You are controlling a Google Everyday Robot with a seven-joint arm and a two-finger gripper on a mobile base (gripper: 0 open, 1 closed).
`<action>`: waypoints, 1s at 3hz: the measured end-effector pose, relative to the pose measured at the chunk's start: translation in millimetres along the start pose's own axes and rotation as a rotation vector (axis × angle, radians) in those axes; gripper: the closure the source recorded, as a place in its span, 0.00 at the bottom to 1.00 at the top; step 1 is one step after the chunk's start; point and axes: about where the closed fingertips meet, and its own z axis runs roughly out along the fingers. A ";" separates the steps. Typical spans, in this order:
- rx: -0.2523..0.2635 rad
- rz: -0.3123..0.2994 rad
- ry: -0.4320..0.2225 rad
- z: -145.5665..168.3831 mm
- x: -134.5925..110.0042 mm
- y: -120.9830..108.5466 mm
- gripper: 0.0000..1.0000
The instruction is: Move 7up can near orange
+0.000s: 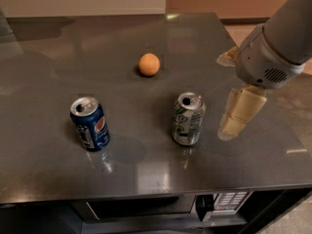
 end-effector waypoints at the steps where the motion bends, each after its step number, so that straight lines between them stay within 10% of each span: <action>1: -0.044 -0.022 -0.059 24.6 -14.8 4.6 0.00; 3: -0.104 -0.049 -0.141 53.8 -35.7 12.4 0.00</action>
Offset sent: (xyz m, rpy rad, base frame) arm 0.0056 0.0603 -0.0428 0.1653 0.0677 0.1246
